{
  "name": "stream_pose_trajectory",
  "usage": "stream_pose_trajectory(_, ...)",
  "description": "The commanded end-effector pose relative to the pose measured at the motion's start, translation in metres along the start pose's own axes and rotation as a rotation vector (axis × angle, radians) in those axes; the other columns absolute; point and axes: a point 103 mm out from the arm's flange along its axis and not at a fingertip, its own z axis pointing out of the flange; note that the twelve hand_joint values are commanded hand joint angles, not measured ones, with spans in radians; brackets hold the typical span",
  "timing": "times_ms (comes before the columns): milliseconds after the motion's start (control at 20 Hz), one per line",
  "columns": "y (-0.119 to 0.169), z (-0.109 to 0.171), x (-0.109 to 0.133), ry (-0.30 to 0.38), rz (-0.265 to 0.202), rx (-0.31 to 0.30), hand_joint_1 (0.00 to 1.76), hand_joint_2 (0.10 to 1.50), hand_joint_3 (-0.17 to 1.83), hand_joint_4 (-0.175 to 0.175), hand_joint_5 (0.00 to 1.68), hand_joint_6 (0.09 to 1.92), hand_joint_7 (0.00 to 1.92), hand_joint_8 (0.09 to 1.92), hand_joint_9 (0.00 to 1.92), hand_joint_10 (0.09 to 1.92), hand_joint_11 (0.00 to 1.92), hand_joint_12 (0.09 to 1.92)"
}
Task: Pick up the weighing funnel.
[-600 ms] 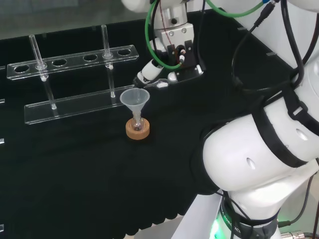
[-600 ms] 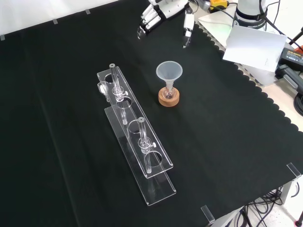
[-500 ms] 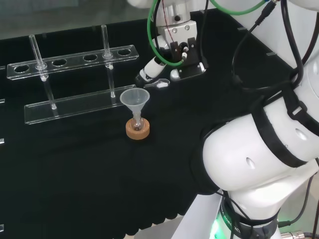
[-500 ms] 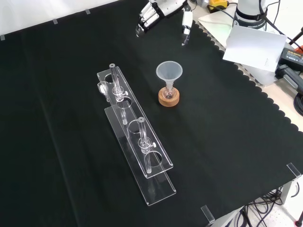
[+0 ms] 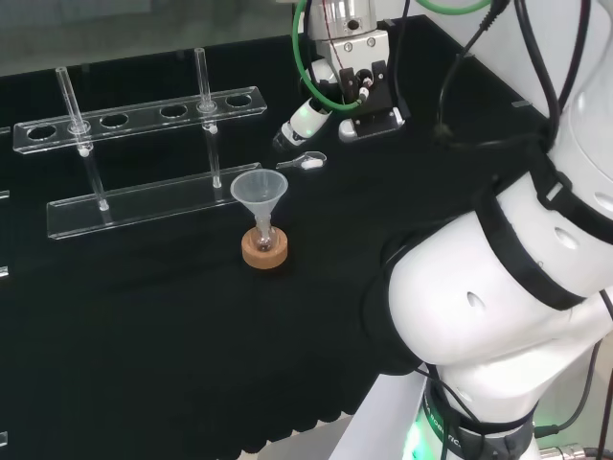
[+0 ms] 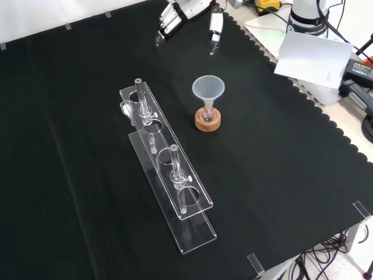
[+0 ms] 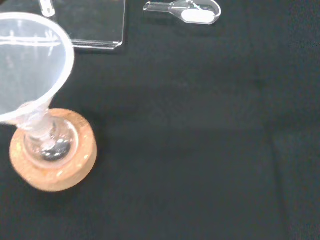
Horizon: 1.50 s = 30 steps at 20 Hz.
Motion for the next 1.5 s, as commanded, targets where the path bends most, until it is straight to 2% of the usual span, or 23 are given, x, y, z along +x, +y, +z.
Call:
stream_pose_trajectory(50,0.071,-0.004,-0.027,-0.003,-0.02,-0.058,0.68,0.74,0.19,-0.063,0.37,0.09,0.32,0.72,0.58,0.63,0.46,1.34)
stream_pose_trajectory(200,0.094,-0.002,-0.034,-0.002,-0.017,-0.063,0.8,0.71,0.31,-0.06,0.43,0.09,0.39,0.69,0.65,0.57,0.5,1.3)
stream_pose_trajectory(400,0.121,0.006,-0.043,0.015,-0.022,-0.046,0.86,0.65,0.47,-0.057,0.47,0.09,0.42,0.69,0.68,0.54,0.52,1.29)
stream_pose_trajectory(500,0.134,0.01,-0.048,0.034,-0.023,-0.039,0.87,0.64,0.5,-0.057,0.48,0.09,0.43,0.69,0.68,0.54,0.52,1.29)
stream_pose_trajectory(950,0.177,0.039,-0.057,0.022,-0.028,0.005,0.92,0.59,0.55,-0.049,0.5,0.09,0.43,0.69,0.68,0.54,0.53,1.27)
stream_pose_trajectory(1050,0.186,0.047,-0.057,0.024,-0.042,0.04,0.95,0.57,0.56,-0.046,0.5,0.09,0.43,0.69,0.68,0.54,0.54,1.27)
stream_pose_trajectory(1500,0.216,0.082,-0.045,0.025,-0.057,0.08,0.98,0.53,0.62,-0.038,0.49,0.09,0.4,0.69,0.66,0.54,0.53,1.27)
